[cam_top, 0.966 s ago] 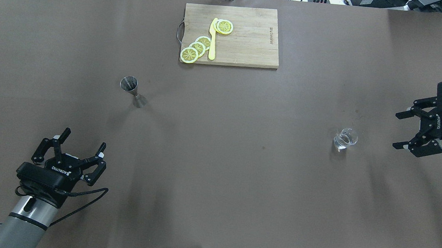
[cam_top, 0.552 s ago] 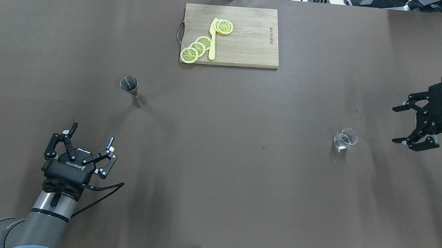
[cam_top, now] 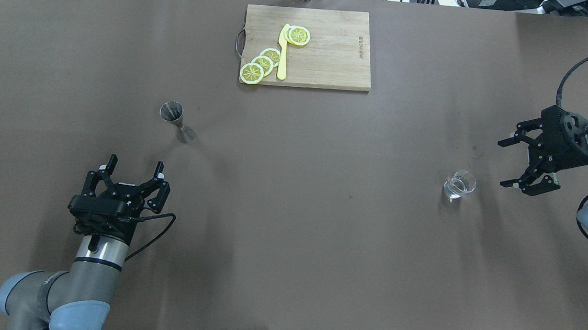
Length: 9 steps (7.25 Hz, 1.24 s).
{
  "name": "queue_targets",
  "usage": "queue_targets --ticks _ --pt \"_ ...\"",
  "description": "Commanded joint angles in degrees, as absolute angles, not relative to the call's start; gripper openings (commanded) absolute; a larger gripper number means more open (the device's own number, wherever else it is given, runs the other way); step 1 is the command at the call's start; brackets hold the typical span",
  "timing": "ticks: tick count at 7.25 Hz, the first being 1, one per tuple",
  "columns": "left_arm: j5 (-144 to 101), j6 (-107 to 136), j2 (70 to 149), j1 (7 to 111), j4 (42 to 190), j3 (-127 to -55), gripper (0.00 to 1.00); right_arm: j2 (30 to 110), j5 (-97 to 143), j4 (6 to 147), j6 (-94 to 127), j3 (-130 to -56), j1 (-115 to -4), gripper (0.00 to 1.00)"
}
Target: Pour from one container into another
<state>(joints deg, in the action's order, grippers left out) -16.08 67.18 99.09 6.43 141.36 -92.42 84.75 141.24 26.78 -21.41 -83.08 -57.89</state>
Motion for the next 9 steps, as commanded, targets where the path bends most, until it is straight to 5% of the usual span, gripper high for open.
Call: queue_targets --ticks 1,9 --pt "-16.7 76.2 101.2 9.0 129.8 -92.0 0.99 84.0 141.3 24.9 -21.4 -82.3 -55.9 1.00" --pt "-24.1 76.2 111.8 14.0 128.5 -82.1 0.99 80.4 141.9 14.7 -16.2 -74.8 -52.3 0.99"
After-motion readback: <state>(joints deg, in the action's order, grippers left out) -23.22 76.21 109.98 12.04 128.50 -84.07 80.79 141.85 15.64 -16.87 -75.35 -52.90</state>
